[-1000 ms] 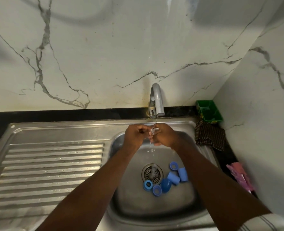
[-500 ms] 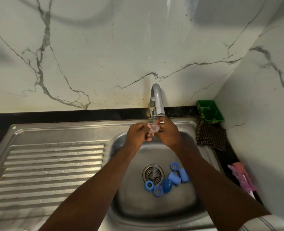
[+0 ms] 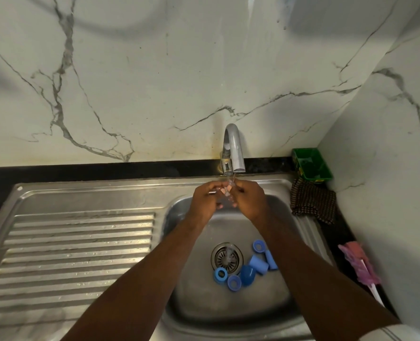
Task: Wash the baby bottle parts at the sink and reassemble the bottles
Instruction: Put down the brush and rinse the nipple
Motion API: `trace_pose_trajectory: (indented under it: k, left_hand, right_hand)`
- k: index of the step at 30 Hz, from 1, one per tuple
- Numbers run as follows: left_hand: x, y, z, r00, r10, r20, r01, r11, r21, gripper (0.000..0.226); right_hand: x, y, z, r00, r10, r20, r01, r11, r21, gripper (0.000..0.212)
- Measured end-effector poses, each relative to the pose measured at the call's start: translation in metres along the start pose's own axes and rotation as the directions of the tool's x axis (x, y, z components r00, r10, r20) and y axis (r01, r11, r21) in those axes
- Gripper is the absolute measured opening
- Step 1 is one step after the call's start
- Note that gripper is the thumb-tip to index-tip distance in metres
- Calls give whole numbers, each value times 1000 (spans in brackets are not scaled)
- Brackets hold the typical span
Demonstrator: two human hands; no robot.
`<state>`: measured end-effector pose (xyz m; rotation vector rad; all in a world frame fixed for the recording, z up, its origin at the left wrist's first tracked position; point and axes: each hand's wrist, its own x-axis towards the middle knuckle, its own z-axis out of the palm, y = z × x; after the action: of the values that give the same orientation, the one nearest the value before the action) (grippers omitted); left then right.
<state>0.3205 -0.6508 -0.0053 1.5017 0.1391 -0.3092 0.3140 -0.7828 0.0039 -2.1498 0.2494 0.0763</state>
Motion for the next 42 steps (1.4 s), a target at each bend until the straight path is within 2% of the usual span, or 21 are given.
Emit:
trace_pose_trajectory:
  k: [2,4,7,10,13,15,18,21,25,27,29,31,35,39,42]
  left_hand:
    - [-3,-3,1,999,6,33,-6,1000,12,19]
    - [-1,-8,2,997,72,-38,-65,984,169,18]
    - [0,-10,2,981,180,-76,-145,934,327,21]
    - [4,-9,0,974,227,7,-211,896,390,6]
    - [6,-9,1,964,242,107,-263,827,497,7]
    - [8,-10,4,963,230,137,-267,790,552,8]
    - [13,-8,0,984,173,41,-165,805,569,2]
    - [15,-6,-8,994,107,-15,-81,830,552,10]
    - [17,-8,-10,997,62,-54,-20,818,575,23]
    - [15,-4,-7,997,45,-62,-4,840,543,19]
    - [11,1,-7,997,25,-69,7,903,429,7]
    - [9,3,-7,995,42,-87,-9,936,351,5]
    - [2,7,-6,992,99,-83,-73,958,276,17]
    - [3,6,-6,989,134,-56,-118,966,229,21]
    - [2,7,0,986,147,-81,-124,962,243,24]
  right_hand:
    - [0,-2,2,995,101,22,-103,966,237,16]
    - [-4,-8,0,973,207,105,-232,859,456,9]
    - [-7,-8,-2,930,296,218,-366,807,463,18]
    - [-8,1,-3,898,300,322,-438,680,588,24]
    - [-7,7,-1,898,313,310,-440,608,661,25]
    - [-8,6,-2,897,318,308,-442,610,658,24]
    - [-9,7,-3,915,256,314,-404,600,690,26]
    - [-10,11,-5,922,246,300,-388,596,703,25]
    - [-10,5,0,946,272,175,-319,687,654,23]
    - [-10,1,1,949,283,141,-309,735,604,24]
    - [-10,-1,3,947,263,185,-321,737,595,27]
    - [-12,-3,4,948,240,211,-319,729,605,26]
    - [-16,-9,5,946,271,181,-323,717,617,26]
    - [-16,-14,3,960,243,138,-279,864,418,22]
    - [-15,-14,5,967,239,83,-253,896,365,17]
